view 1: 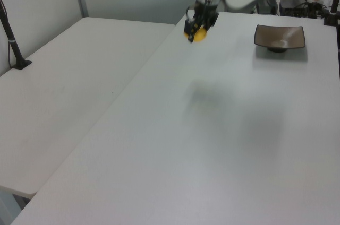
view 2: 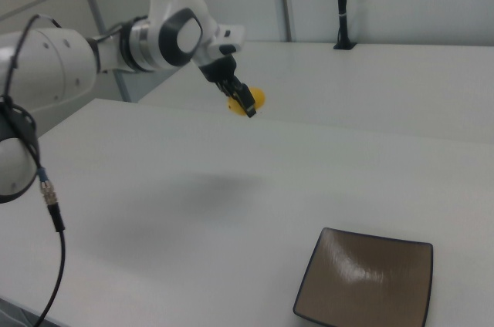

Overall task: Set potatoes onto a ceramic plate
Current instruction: 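Lift the held potato and carry it toward the brown square plate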

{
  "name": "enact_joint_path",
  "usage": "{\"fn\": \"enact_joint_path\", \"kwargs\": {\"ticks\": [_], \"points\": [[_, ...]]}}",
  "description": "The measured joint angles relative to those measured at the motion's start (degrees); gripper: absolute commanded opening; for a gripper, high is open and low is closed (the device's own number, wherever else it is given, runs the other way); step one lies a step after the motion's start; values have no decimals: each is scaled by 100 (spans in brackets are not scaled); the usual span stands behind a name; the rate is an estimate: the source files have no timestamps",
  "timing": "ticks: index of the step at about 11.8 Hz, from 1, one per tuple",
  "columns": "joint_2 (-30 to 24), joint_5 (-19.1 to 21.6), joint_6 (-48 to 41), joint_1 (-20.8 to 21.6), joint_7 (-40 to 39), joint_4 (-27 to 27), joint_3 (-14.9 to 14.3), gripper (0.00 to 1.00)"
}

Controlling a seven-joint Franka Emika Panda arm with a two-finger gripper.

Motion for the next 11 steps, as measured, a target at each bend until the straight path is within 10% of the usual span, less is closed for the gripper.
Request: {"fn": "enact_joint_path", "kwargs": {"ticks": [5, 11], "points": [[-1613, 1142, -1630, -660, -2176, -605, -14, 17], [-1922, 1551, -2230, -2156, -6051, -1073, -34, 17]]}}
